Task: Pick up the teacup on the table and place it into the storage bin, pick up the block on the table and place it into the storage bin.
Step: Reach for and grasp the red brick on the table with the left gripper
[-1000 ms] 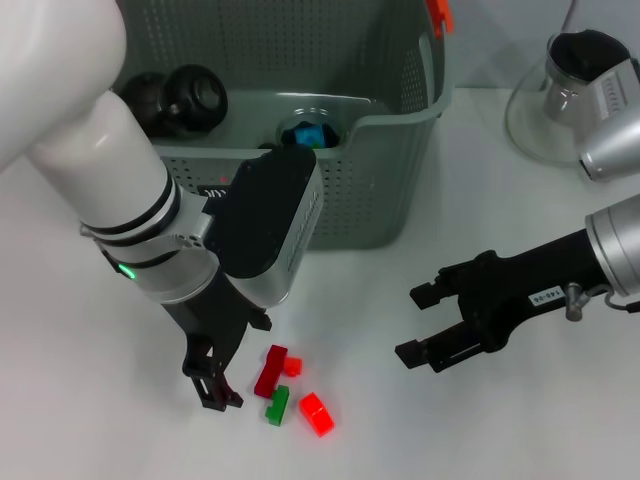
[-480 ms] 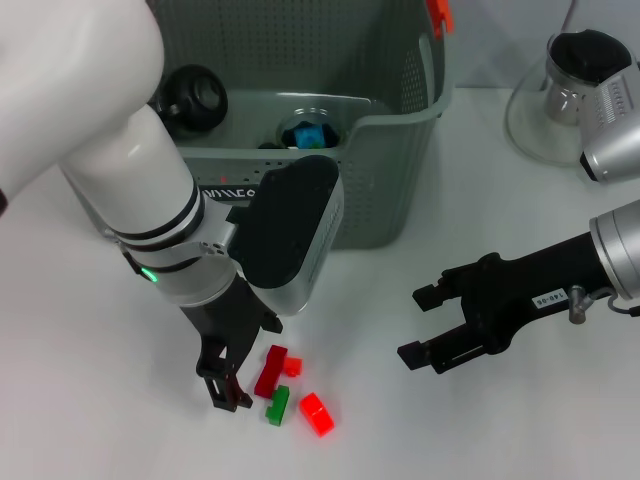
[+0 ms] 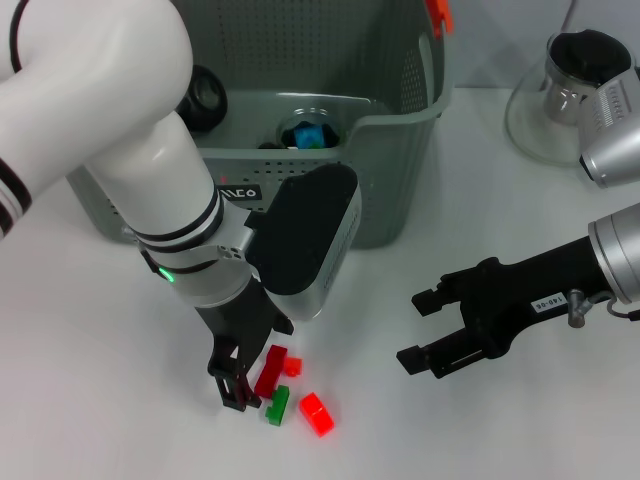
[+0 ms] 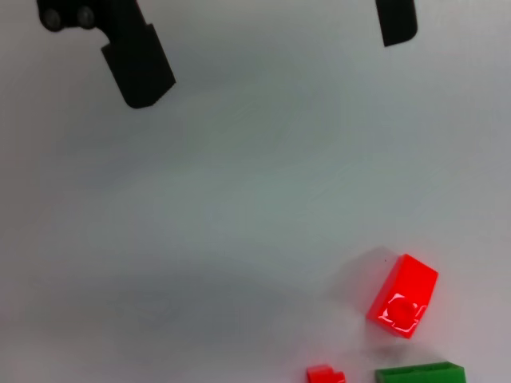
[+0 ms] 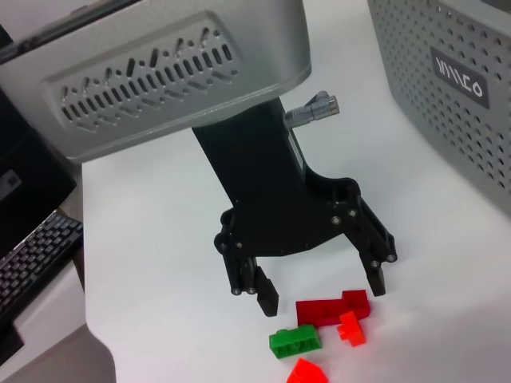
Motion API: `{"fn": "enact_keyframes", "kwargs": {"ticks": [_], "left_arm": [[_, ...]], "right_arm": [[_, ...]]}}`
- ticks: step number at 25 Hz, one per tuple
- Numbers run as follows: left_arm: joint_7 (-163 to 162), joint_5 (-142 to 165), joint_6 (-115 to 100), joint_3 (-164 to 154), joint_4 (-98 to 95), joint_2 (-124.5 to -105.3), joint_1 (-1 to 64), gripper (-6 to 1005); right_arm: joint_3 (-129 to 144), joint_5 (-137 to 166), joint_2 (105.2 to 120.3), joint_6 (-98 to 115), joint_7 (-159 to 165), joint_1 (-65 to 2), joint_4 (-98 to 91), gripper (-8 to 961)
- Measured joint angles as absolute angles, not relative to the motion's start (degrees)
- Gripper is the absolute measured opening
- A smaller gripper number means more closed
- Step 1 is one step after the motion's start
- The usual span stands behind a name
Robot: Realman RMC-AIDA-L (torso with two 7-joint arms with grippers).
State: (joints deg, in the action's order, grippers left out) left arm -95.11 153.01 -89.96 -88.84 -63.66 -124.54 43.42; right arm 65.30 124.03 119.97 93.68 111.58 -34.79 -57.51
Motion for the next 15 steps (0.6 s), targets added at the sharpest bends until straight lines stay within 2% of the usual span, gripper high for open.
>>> {"fn": "enact_keyframes", "kwargs": {"ticks": [15], "left_arm": [[-95.1, 153.0, -88.0, -89.8, -60.6, -124.54, 44.3, 933]], "right_arm": [[65.3, 124.0, 119.97, 93.5, 111.6, -34.8, -57.5, 911]]}}
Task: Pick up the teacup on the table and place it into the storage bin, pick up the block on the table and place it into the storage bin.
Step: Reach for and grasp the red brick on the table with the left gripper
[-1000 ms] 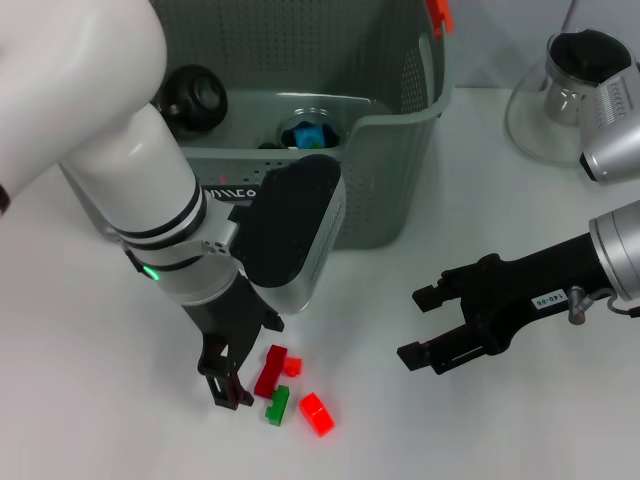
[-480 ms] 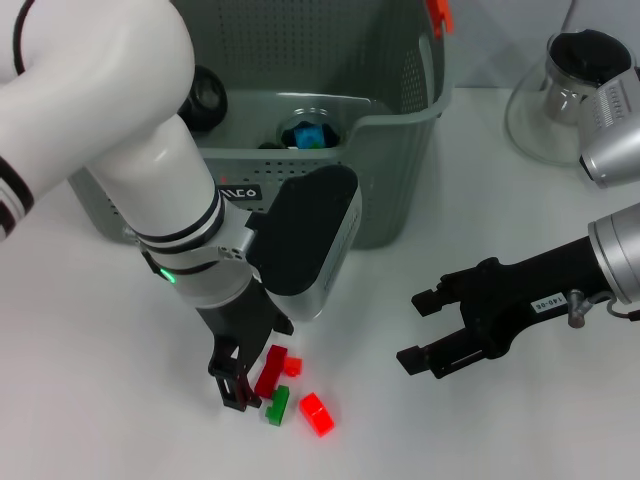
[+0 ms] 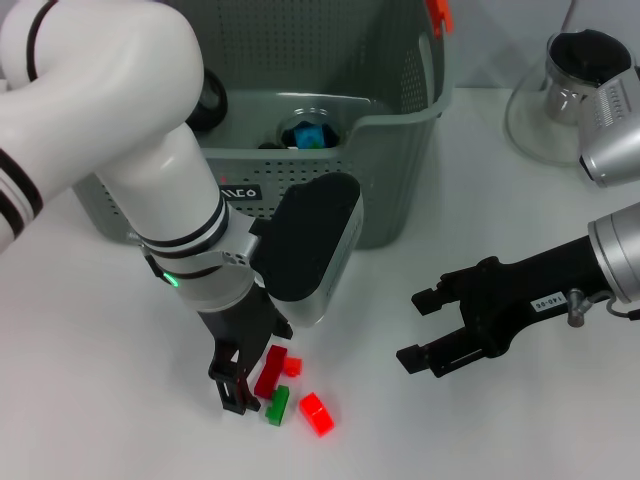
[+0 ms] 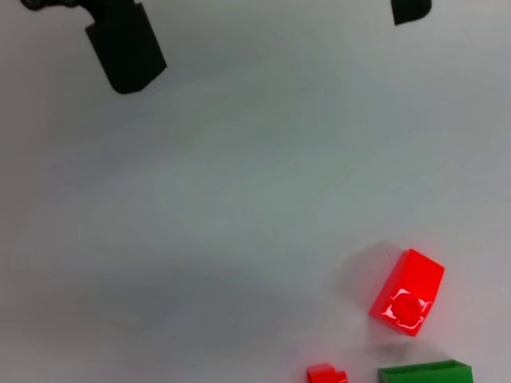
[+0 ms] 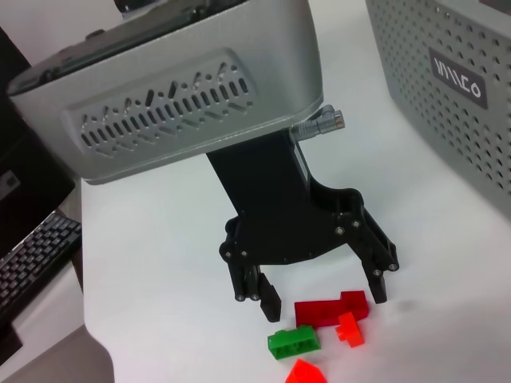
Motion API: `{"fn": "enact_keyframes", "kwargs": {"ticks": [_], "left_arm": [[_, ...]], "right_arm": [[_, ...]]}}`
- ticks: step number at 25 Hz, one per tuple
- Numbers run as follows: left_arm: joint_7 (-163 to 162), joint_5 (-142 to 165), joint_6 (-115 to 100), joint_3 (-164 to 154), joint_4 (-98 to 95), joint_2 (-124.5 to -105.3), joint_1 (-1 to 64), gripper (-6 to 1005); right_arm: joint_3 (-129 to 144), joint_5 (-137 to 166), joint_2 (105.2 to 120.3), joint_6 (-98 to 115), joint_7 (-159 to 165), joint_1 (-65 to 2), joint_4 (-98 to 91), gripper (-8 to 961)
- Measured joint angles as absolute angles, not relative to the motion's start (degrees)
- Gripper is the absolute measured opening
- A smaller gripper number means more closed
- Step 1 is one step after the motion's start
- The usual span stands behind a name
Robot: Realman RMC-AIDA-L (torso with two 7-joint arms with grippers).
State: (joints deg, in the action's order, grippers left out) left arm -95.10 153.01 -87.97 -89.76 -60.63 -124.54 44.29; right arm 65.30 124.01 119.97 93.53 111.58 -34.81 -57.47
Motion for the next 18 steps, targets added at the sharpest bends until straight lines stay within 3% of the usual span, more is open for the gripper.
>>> {"fn": "enact_keyframes", "kwargs": {"ticks": [15, 18], "left_arm": [[-95.1, 153.0, -86.4, -91.1, -59.2, -124.54, 44.5, 933], [-95.1, 153.0, -86.4, -91.1, -59.1, -124.54, 44.6, 828]], "right_arm": [[65.3, 124.0, 119.97, 93.3, 111.8, -34.7, -57.5, 911], [65.3, 124.0, 119.97, 93.3, 111.8, -34.7, -57.5, 911]]}}
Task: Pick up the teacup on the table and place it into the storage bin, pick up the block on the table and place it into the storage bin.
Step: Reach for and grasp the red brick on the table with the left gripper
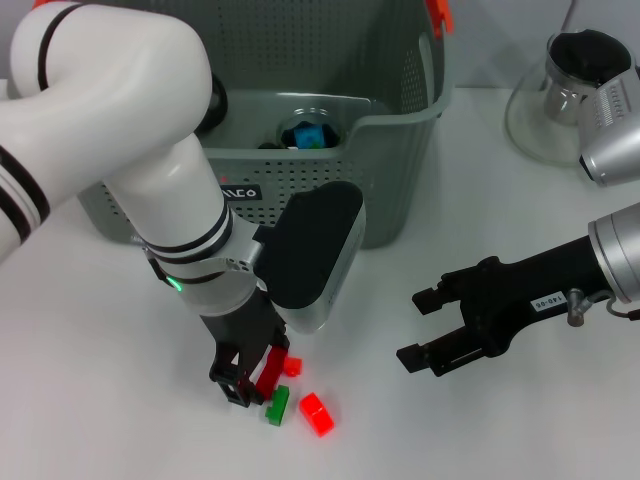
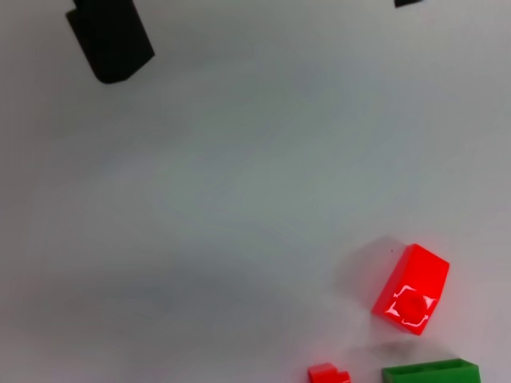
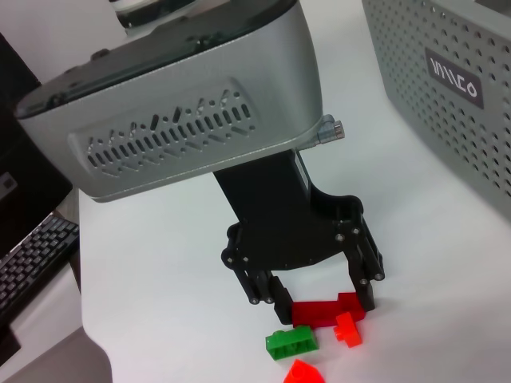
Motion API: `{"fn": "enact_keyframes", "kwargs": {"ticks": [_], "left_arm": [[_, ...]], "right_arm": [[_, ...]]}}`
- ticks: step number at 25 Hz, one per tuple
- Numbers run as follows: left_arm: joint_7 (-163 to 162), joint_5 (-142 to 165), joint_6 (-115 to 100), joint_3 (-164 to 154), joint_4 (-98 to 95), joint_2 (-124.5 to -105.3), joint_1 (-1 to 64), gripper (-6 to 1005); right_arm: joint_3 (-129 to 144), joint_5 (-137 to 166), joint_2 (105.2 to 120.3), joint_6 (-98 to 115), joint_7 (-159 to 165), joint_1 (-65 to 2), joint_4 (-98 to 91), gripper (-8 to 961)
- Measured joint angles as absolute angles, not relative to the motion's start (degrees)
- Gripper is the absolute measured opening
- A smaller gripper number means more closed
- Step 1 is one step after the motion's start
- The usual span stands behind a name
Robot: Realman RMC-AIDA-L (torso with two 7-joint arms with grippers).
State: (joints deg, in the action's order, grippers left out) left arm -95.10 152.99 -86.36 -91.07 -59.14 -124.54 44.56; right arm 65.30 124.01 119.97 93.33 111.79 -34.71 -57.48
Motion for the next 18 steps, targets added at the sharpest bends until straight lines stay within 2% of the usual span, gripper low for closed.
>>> {"fn": "enact_keyframes", "kwargs": {"ticks": [4, 18], "left_arm": [[-95.1, 152.9, -86.3, -91.0, -58.6, -124.54, 44.8, 656], [-95.3, 152.6, -86.8, -91.0, -58.1, -124.55, 45.2, 657]], "right_arm": [[65.3, 124.0, 119.97, 93.3, 111.8, -34.7, -57.5, 911], [65.2, 123.8, 119.97, 93.2, 111.7, -34.7, -57.5, 912]]}}
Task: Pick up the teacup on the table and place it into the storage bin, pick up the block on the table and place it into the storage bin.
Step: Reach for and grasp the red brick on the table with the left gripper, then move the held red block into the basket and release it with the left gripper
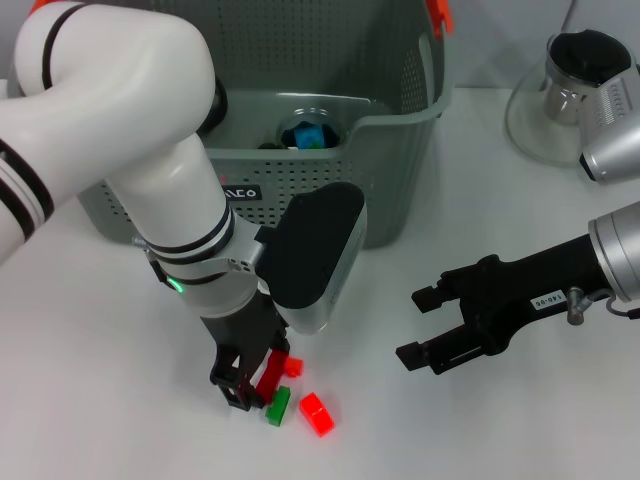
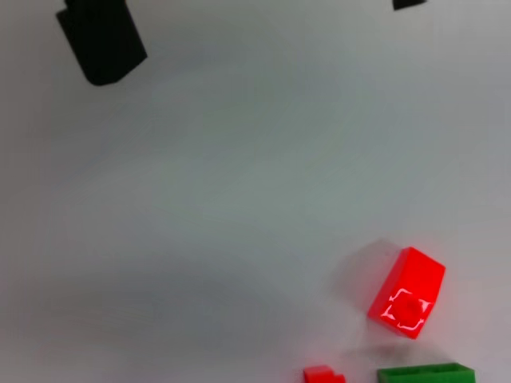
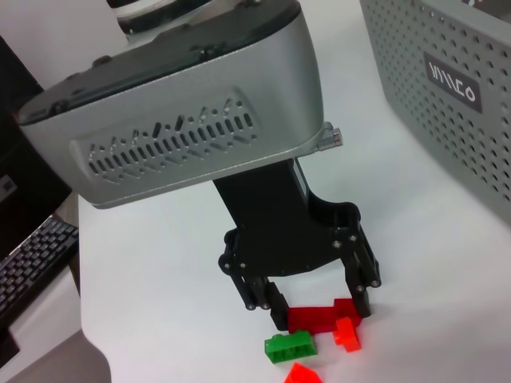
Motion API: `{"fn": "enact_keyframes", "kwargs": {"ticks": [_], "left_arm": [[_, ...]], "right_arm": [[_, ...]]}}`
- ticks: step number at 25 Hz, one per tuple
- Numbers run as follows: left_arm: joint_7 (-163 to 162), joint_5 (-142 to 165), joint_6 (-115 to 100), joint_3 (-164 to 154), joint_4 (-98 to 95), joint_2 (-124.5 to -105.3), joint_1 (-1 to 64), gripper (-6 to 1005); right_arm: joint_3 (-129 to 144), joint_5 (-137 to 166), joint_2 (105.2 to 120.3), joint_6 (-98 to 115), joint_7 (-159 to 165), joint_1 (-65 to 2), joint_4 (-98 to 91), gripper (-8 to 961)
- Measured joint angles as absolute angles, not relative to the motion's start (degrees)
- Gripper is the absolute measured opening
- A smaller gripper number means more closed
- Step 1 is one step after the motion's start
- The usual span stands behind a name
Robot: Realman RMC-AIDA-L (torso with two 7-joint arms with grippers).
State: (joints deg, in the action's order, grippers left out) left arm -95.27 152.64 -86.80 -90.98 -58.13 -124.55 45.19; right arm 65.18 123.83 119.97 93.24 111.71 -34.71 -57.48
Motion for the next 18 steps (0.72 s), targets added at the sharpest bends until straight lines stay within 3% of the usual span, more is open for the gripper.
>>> {"fn": "enact_keyframes", "kwargs": {"ticks": [18], "left_arm": [[-94.4, 152.0, -97.2, -65.1, -65.2, -123.53, 45.1, 664]], "right_arm": [[63.3, 123.8, 119.81, 93.8, 111.6, -34.3, -57.9, 911]]}}
